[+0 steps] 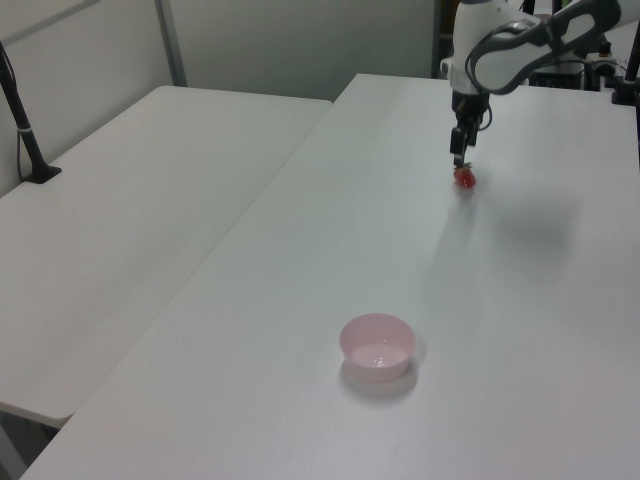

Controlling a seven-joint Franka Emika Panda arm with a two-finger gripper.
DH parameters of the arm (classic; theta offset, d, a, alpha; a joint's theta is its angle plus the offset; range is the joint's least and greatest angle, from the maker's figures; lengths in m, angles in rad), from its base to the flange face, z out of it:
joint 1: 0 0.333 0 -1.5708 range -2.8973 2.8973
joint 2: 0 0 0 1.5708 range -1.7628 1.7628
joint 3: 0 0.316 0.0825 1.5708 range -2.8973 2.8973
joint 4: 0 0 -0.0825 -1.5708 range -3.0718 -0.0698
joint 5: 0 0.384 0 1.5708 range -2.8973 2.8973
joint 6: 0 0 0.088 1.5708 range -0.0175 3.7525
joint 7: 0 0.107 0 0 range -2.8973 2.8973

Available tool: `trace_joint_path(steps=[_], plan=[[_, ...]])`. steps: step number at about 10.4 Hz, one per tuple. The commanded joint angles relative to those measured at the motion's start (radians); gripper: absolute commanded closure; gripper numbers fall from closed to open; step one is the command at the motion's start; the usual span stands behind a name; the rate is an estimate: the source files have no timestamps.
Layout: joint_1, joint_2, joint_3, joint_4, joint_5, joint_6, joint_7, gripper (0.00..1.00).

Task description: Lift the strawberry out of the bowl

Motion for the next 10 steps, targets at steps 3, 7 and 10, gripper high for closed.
trace_joint_path(steps=[3,7,10], plan=[[0.02,-0.137,0.029,0.338,0.053,-0.56,0.151,0.0],[0.059,-0.3,0.051,0.359,0.127,-0.672,0.252,0.0],[0.228,-0.35,-0.047,0.31,0.129,-0.681,0.308,0.0]])
